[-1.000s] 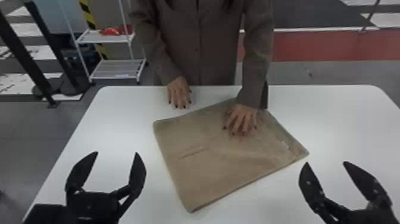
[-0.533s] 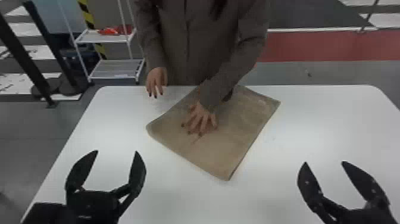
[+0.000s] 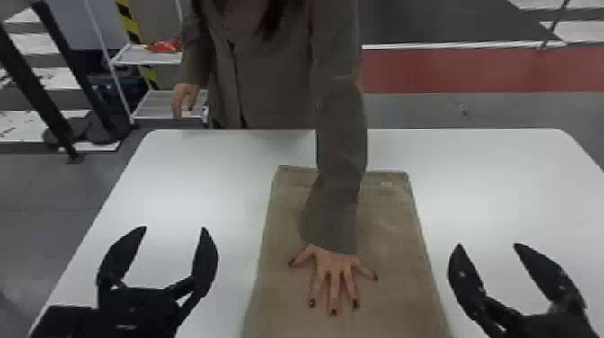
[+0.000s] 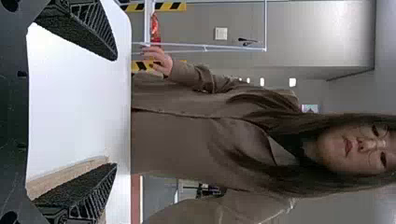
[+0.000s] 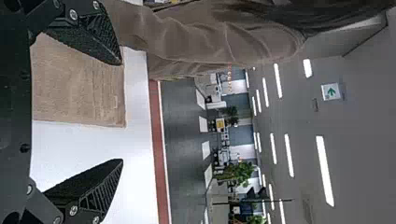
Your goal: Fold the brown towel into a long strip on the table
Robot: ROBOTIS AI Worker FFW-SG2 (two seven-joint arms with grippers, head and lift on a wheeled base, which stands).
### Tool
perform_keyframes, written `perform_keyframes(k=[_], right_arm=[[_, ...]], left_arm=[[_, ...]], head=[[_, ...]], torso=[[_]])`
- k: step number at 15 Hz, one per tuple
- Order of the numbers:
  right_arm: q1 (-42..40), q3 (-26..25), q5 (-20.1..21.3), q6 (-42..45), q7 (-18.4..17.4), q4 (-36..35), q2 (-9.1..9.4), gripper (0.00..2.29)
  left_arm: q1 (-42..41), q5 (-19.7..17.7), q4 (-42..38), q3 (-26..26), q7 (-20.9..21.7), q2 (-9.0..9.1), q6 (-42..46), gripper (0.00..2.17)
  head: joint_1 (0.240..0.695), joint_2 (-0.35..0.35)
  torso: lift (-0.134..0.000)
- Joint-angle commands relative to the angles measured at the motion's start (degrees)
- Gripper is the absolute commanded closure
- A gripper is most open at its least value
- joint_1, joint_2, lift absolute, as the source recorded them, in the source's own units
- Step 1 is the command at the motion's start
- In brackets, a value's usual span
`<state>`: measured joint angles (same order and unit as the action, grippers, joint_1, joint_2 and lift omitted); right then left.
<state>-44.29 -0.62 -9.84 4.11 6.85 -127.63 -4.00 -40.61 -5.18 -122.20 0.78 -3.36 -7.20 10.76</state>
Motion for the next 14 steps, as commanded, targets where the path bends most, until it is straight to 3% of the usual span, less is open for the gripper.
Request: perform_keyframes(k=[1,9,14], right_arm=[[0.0,0.0,0.0,0.0,-0.1,-0.1,-0.04,0.15],[-0.1,0.0,0.0,0.0,-0.1,0.1,-0.31,0.15],[0.9,0.0,1.8,0.0,-0.2,2.0,0.13,0.15]], left_arm=[[0.0,0.0,-0.1,0.0,0.0,0.00,0.0,0.06],[0.2,0.0,1.0,0.0,0.1,0.09,0.0,0.06],[7.4,-0.8,9.2,-1.0,2.8,0.00,0.7,0.13]], head=[[0.695,0.064],[0.695,0.062],[0.695,0.057]], torso=[[-0.123],[-0.123],[-0.123]])
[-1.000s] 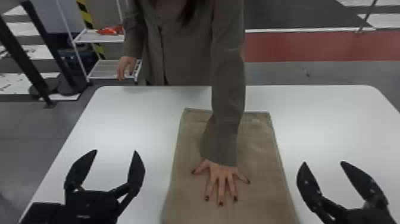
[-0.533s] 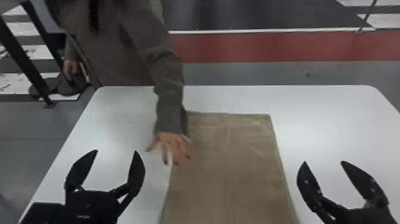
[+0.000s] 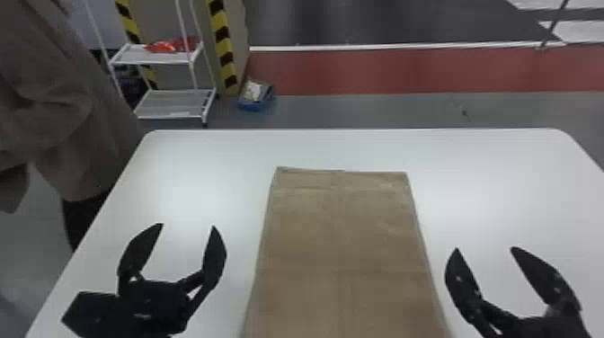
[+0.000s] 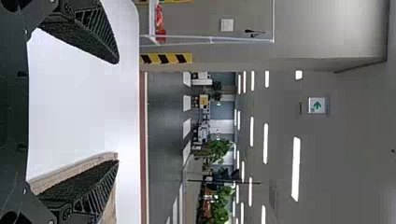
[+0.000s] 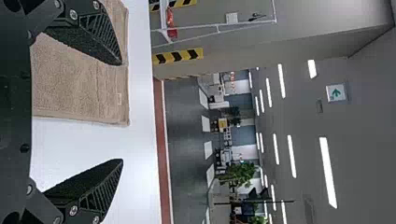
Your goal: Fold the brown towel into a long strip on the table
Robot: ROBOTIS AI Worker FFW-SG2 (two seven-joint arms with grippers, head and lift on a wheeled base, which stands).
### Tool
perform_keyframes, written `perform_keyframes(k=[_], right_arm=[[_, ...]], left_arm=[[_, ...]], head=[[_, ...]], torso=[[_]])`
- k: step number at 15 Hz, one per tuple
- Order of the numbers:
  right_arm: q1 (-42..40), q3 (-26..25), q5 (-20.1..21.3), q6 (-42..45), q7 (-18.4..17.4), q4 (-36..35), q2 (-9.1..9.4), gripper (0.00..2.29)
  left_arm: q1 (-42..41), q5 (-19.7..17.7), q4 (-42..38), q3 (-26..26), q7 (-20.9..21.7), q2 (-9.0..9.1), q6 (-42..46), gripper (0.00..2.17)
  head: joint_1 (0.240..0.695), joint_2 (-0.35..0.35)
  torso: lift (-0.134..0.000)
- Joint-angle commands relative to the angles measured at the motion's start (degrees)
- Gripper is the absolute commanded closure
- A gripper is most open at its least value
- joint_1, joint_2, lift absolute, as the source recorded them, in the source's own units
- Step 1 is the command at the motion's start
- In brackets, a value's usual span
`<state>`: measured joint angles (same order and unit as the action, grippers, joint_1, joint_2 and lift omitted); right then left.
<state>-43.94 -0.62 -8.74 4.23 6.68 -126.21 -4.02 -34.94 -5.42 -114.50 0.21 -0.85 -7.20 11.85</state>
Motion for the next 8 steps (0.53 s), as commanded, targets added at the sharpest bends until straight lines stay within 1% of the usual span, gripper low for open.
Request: perform_keyframes(k=[1,4,5,6,8], right_arm=[[2.0,0.0,1.4,-0.9,0.0,1.8,0.15,0.15],[7.9,-0.3,4.2,-1.6,0.0,6.1,0.15,0.15],[9.6,-0.2,5.0,-4.7,0.0,6.5,0.24,0.15],[10.5,-0.2,5.0,-5.8,0.0,6.9,0.24,0.15],[11.2,-0.2,5.8,-6.5,0.0,7.3,0.24,0.15]], left_arm=[[3.4,-1.6,2.2,-0.6,1.1,-0.01,-2.0,0.13],[8.5,-1.9,5.7,-1.8,1.1,-0.10,-4.6,0.13],[10.5,-1.8,6.7,-2.4,1.2,-0.10,-6.2,0.13],[12.8,-1.8,8.1,-3.1,1.6,-0.19,-7.4,0.13],[18.2,-2.2,10.6,-3.8,3.8,-0.10,-16.7,0.18]], head=[[0.695,0.054],[0.695,0.037],[0.695,0.032],[0.695,0.024],[0.695,0.011]], torso=[[-0.123],[-0.123],[-0.123],[-0.123],[-0.123]])
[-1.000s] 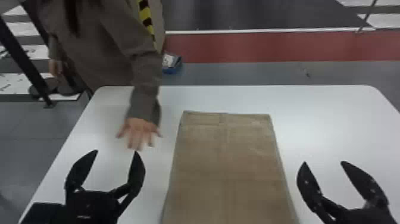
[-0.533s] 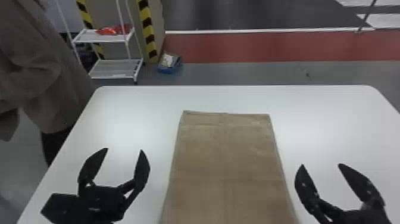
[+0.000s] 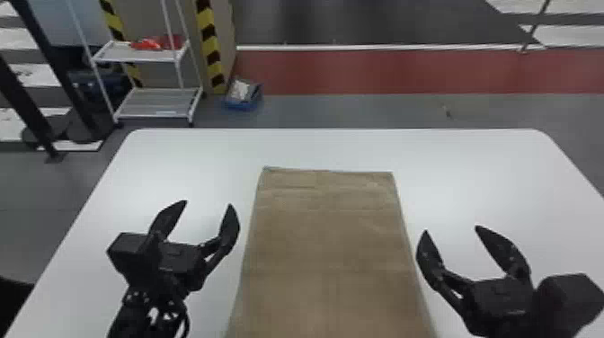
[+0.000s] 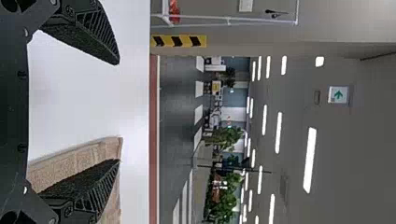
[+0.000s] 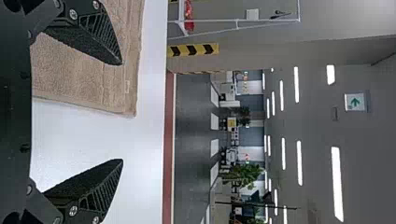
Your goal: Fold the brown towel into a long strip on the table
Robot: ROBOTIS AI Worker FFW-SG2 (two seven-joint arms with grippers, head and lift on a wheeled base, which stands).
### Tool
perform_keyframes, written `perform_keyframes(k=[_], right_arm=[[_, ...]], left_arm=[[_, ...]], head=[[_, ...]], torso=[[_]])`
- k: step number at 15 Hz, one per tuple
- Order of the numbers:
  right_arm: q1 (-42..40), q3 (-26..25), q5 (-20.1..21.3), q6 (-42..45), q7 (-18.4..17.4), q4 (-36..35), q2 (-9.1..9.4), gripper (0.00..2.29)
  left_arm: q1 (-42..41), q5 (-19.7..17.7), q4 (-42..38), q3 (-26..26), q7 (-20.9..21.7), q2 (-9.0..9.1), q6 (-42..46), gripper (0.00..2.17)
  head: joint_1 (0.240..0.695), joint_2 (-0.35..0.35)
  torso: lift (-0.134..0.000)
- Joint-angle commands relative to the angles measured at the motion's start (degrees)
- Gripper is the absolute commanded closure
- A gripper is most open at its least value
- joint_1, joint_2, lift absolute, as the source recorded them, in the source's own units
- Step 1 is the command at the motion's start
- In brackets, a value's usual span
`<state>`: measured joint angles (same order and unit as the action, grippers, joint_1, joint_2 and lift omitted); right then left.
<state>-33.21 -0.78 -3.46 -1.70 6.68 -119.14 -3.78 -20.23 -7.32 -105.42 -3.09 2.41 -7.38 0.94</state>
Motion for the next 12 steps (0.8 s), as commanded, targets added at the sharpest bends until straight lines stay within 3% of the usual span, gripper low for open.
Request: perform_keyframes(k=[1,2,6,12], right_arm=[[0.4,0.1,1.3,-0.5,-0.3,0.2,0.09,0.15],[0.4,0.2,1.6,-0.5,-0.4,0.6,0.09,0.15],[0.3,0.1,1.8,-0.2,-0.4,1.3,0.18,0.15],[-0.4,-0.5,1.9,0.2,-0.4,1.2,0.27,0.15]], left_arm=[[6.0,-1.3,2.6,-0.6,2.0,0.09,-10.2,0.21],[8.7,-2.6,4.5,-0.7,3.2,0.09,-12.0,0.21],[19.3,-2.3,16.3,-3.7,5.7,0.17,-11.8,0.21],[25.3,-2.1,25.1,-6.8,7.2,0.35,-10.0,0.21]], head=[[0.695,0.001],[0.695,-0.006],[0.695,-0.036],[0.695,-0.077]], torso=[[-0.123],[-0.123],[-0.123],[-0.123]])
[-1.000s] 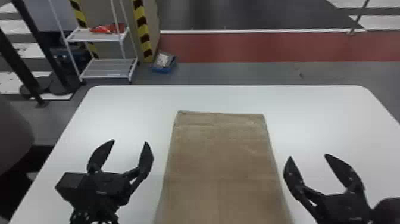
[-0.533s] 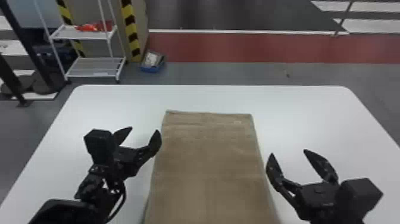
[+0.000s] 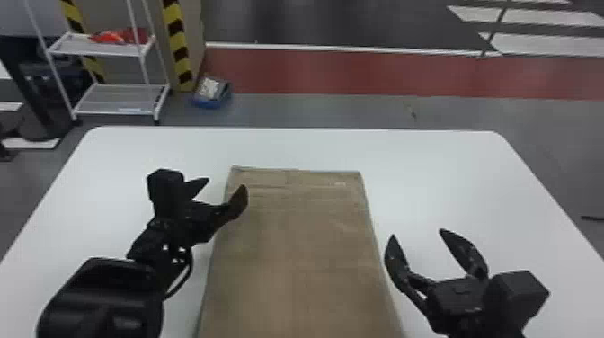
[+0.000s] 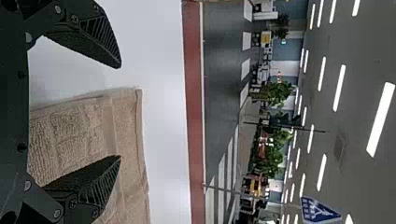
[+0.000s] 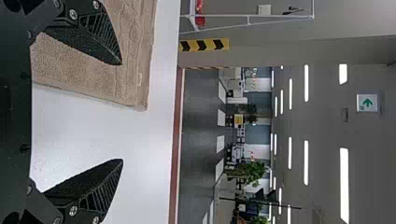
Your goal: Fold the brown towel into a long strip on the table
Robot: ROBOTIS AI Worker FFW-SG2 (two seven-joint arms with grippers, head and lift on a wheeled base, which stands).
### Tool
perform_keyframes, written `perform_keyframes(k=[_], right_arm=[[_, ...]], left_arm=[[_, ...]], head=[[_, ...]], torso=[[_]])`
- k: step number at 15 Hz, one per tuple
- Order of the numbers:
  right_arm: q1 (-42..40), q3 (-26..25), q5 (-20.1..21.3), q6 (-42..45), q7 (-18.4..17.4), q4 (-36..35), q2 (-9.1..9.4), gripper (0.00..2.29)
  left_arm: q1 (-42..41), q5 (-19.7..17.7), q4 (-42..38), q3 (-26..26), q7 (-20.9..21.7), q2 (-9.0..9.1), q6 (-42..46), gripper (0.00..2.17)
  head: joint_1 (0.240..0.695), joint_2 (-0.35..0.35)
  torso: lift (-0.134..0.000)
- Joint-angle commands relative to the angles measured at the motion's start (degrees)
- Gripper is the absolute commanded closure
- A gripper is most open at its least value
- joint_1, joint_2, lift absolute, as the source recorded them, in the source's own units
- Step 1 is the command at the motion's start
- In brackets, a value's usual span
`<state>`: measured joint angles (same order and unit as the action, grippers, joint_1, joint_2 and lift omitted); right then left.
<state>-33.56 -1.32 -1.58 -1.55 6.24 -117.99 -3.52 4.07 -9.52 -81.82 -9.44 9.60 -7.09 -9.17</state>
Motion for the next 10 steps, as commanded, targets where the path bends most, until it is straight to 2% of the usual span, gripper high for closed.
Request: perform_keyframes(k=[1,3,5,10], right_arm=[[0.0,0.0,0.0,0.0,0.0,0.0,0.01,0.15],[0.2,0.0,0.0,-0.2,0.0,0.3,0.01,0.15],[0.4,-0.1,0.0,-0.2,0.0,0.7,0.01,0.15],[1.3,-0.3,-0.1,-0.4,0.0,1.6,-0.08,0.14]], left_arm=[[1.7,0.2,2.3,-1.1,0.0,0.06,0.1,0.21],[2.4,0.2,3.3,-1.3,0.0,0.15,0.2,0.22],[3.6,0.5,5.2,-1.6,-0.1,0.41,0.1,0.32],[5.5,1.2,8.3,-1.9,-0.1,0.76,0.4,0.32]], head=[[0.695,-0.079],[0.695,-0.085],[0.695,-0.087],[0.695,-0.090]], torso=[[-0.123],[-0.123],[-0.123],[-0.123]])
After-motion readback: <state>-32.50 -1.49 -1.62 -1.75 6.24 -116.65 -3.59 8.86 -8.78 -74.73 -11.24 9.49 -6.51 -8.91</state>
